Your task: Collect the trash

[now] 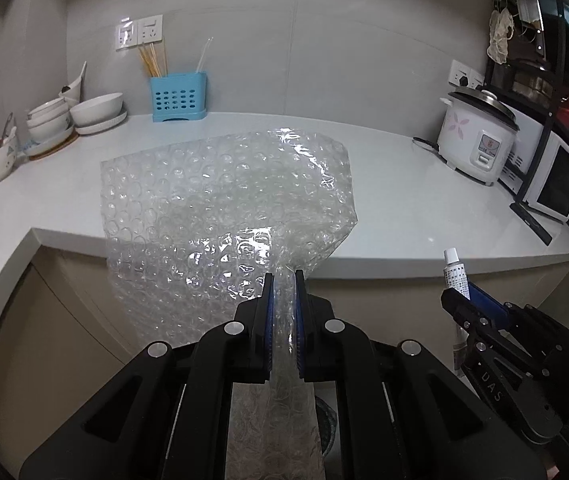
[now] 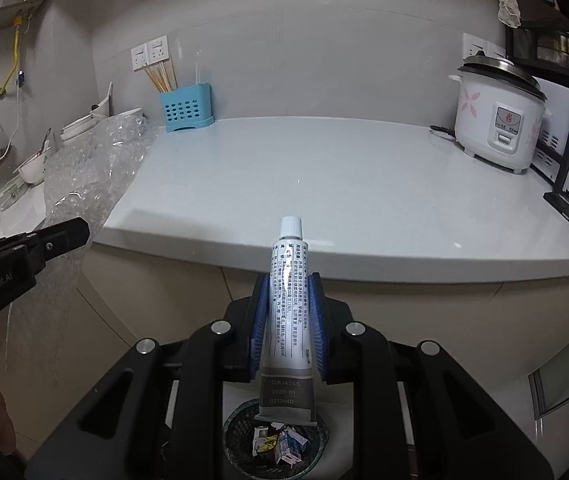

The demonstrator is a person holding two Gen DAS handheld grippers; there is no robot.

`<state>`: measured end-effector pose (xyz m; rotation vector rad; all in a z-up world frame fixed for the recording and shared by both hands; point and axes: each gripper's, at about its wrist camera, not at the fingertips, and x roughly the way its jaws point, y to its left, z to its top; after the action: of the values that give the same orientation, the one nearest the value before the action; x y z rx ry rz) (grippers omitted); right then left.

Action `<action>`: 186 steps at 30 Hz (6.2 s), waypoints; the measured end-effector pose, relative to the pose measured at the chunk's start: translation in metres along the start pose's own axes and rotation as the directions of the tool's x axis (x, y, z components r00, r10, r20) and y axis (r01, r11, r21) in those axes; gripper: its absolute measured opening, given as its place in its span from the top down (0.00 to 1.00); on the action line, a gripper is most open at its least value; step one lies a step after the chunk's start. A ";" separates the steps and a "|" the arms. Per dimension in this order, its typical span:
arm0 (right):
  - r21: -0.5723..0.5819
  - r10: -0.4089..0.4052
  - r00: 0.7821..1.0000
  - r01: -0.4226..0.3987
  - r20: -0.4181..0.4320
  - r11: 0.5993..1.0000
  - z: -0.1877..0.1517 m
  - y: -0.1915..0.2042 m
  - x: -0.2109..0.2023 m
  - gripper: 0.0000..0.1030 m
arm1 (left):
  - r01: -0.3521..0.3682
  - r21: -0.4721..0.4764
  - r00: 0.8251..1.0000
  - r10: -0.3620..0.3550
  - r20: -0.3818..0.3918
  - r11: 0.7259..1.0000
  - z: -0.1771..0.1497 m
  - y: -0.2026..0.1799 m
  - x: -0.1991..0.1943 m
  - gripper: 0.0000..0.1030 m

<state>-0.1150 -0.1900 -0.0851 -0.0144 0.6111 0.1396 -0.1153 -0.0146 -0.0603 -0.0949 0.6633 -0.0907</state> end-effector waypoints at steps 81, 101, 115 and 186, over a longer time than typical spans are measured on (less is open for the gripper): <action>0.119 0.118 0.696 -0.047 -0.708 0.992 -0.331 -0.008 0.350 0.73 | -0.096 -0.046 0.830 0.055 -0.555 0.994 -0.314 0.076 0.355 0.06; 0.093 -0.008 0.845 0.069 -0.535 0.993 -0.285 -0.013 0.239 0.07 | -0.083 -0.031 0.870 0.058 -0.489 0.996 -0.294 0.076 0.276 0.06; 0.066 -0.082 0.857 0.134 -0.509 0.989 -0.288 -0.015 0.224 0.07 | -0.095 0.042 0.871 0.104 -0.480 0.995 -0.309 0.071 0.265 0.06; 0.067 -0.125 0.992 0.126 -0.024 0.990 -0.035 -0.004 -0.055 0.07 | -0.115 0.027 0.993 0.116 -0.032 0.993 -0.076 0.017 -0.024 0.06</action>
<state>-0.1792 -0.2030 -0.0824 0.0115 0.6322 -0.0035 -0.1807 0.0002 -0.1071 -0.0307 0.6998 0.0112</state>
